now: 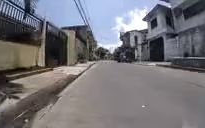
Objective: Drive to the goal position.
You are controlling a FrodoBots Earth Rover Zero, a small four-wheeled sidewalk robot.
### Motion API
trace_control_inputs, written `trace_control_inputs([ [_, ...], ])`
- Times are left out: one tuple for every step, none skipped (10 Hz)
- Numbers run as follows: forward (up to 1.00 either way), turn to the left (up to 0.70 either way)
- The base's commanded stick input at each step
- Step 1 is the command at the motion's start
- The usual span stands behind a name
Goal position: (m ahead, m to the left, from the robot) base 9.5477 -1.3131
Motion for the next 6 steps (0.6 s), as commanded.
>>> trace_control_inputs([
  [1.00,-0.36],
  [1.00,-0.15],
  [1.00,0.00],
  [1.00,0.00],
  [1.00,0.00],
  [1.00,0.00],
])
